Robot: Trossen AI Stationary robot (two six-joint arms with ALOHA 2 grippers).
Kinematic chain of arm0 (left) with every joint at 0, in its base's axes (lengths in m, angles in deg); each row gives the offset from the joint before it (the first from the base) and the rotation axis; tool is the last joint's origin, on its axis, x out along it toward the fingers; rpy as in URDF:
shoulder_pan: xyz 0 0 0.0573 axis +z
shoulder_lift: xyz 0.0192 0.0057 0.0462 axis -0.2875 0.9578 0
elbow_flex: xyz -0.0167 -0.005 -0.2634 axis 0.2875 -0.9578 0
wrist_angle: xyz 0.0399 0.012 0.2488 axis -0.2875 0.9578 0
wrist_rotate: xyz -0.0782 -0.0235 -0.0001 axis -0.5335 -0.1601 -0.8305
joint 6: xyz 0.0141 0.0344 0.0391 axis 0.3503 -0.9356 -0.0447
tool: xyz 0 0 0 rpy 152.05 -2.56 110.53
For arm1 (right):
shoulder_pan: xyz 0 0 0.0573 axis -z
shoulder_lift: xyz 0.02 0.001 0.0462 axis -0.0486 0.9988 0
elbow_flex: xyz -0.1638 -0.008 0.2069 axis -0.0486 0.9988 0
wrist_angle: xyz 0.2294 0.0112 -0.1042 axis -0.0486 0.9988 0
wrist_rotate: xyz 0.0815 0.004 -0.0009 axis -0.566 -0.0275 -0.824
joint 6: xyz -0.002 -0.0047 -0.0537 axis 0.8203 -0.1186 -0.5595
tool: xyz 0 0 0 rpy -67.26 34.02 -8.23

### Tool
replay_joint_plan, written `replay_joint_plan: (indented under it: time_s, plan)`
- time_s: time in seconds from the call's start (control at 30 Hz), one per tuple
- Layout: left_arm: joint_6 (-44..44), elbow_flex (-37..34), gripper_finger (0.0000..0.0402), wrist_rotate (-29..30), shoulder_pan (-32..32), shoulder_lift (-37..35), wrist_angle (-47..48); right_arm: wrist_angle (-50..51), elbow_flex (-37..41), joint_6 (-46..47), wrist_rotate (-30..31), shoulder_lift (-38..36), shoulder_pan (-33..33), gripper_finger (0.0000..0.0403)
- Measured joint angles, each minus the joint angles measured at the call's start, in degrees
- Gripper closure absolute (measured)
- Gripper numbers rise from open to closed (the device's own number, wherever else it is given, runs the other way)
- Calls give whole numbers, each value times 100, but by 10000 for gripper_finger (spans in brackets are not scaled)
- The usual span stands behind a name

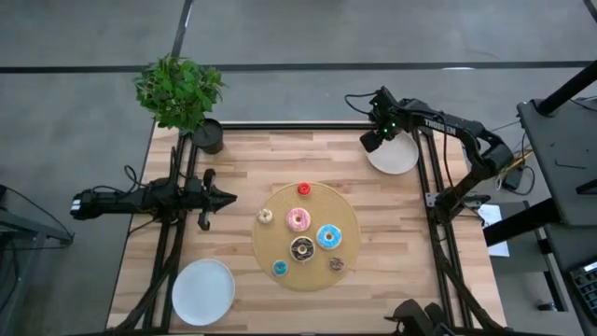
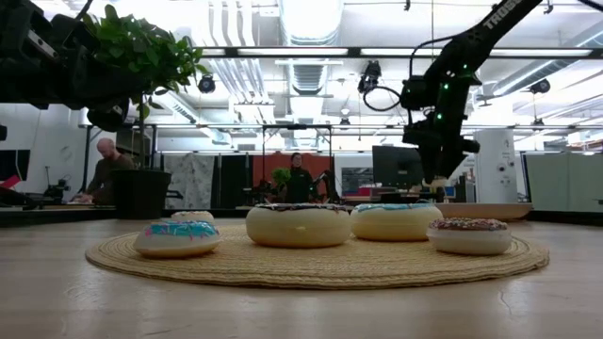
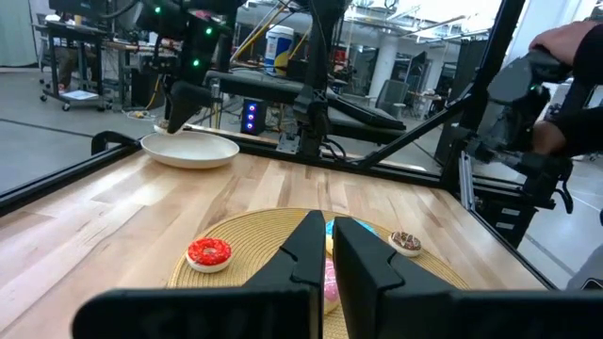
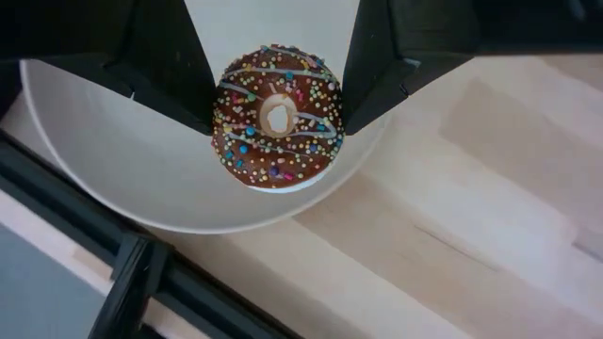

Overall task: Pick & Place donuts
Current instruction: Put the small brown donut on the gray plate

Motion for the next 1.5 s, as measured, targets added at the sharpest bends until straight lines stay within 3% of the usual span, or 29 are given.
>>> replay_joint_plan:
  time_s: [0.47,1.5]
  plan:
    - [0,0,401,1,-1,-2,1,-144,0,242,422,353,306,193]
    - [0,0,401,0,-2,-2,0,-891,496,1014,433,348,709,193]
